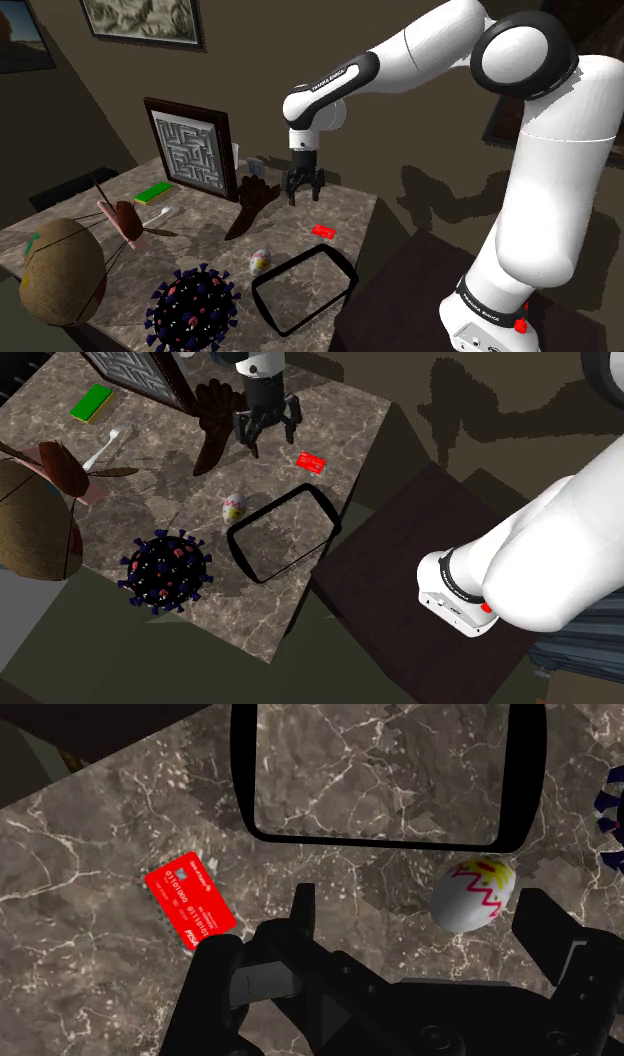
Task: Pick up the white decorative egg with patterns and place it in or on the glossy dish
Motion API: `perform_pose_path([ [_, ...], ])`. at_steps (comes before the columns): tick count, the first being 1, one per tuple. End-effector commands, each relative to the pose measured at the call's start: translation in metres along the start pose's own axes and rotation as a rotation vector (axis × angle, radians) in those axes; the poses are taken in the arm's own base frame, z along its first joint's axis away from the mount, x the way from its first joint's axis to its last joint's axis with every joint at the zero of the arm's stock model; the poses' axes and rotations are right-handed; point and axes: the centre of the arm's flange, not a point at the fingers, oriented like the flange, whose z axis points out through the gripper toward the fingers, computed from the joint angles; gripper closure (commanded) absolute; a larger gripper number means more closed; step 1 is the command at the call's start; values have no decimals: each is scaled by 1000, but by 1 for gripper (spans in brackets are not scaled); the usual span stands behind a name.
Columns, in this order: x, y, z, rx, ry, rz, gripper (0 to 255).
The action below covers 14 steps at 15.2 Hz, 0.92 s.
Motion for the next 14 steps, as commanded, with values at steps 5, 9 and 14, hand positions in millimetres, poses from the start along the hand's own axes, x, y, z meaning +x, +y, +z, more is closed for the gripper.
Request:
perform_pose_path([
  [5,68,-20,40,29,-35,-4,0],
  [9,112,-37,69,47,-58,-7,0],
  [14,142,-50,101,61,-75,-9,0],
])
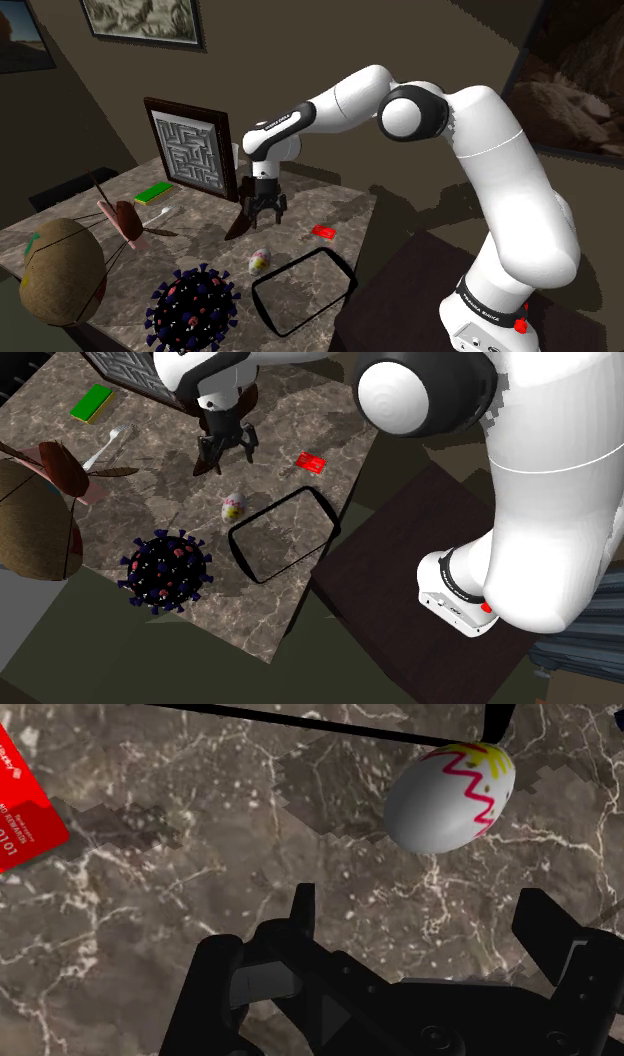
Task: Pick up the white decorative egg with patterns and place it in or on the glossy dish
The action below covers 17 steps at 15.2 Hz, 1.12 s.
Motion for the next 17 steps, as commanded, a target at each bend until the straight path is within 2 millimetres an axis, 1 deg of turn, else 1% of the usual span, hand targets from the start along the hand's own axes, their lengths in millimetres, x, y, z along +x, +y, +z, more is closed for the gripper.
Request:
perform_pose_path([
  [1,2,-1,10,2,-1,0,0],
  [6,2,-1,34,2,-1,0,0],
  [14,2,-1,34,1,-1,0,0],
  [15,2,-1,34,1,-1,0,255],
  [17,2,-1,34,1,-1,0,255],
])
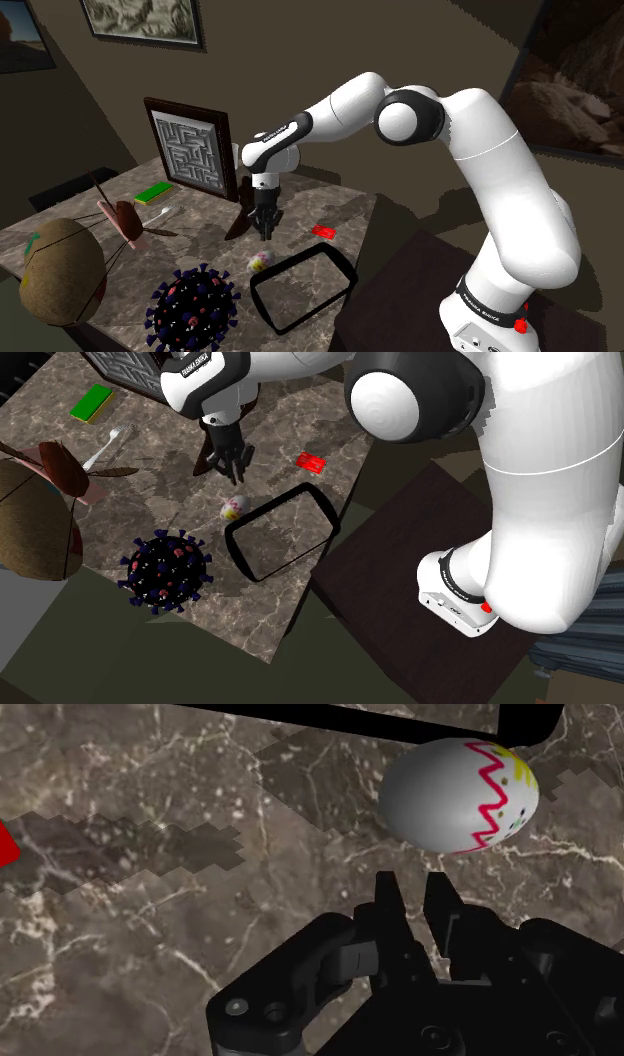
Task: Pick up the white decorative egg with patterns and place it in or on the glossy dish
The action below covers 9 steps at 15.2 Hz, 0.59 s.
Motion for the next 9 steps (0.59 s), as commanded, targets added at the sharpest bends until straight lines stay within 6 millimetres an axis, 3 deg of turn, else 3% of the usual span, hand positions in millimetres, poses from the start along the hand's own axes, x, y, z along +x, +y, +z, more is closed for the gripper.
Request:
perform_pose_path([
  [1,0,0,0,0,0,0,255],
  [7,0,0,0,0,0,0,255],
  [8,0,0,0,0,0,0,0],
  [9,-10,-26,1,-86,35,-142,0],
])
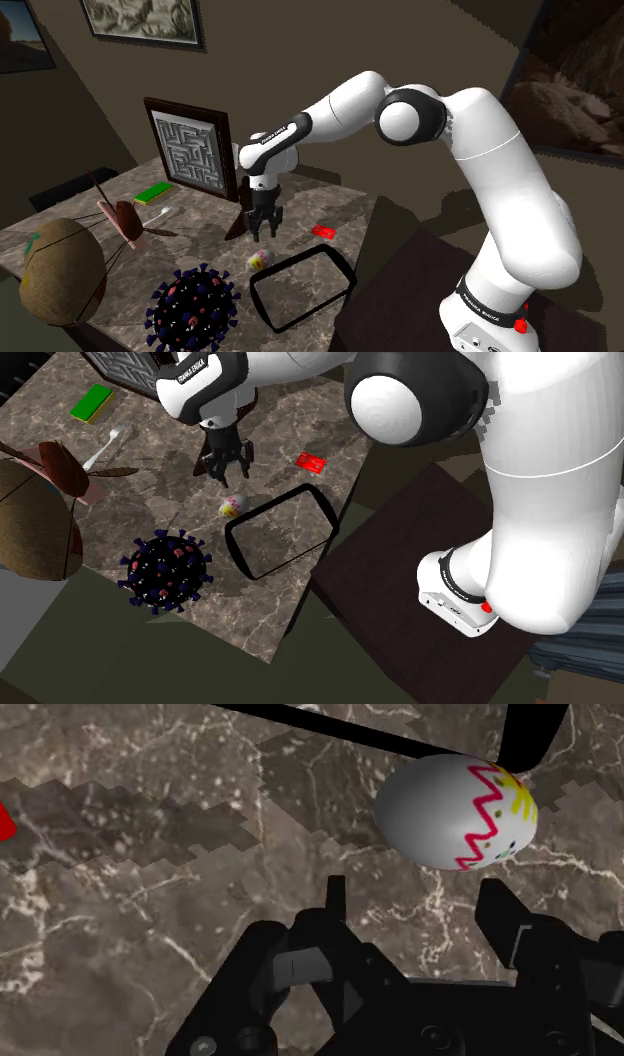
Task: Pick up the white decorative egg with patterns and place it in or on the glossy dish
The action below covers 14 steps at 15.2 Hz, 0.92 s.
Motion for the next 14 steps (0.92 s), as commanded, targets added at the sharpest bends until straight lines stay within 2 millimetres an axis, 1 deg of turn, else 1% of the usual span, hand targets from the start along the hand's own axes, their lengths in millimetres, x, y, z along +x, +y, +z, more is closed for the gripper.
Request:
perform_pose_path([
  [1,-17,-40,2,-136,54,-225,0],
  [3,-49,-81,14,-307,125,-509,0],
  [4,-70,-97,24,-392,160,-651,0],
  [5,-91,-110,35,-478,195,-793,0],
  [6,-104,-115,43,-527,216,-875,0],
  [14,-89,-101,77,-527,216,-875,0],
])
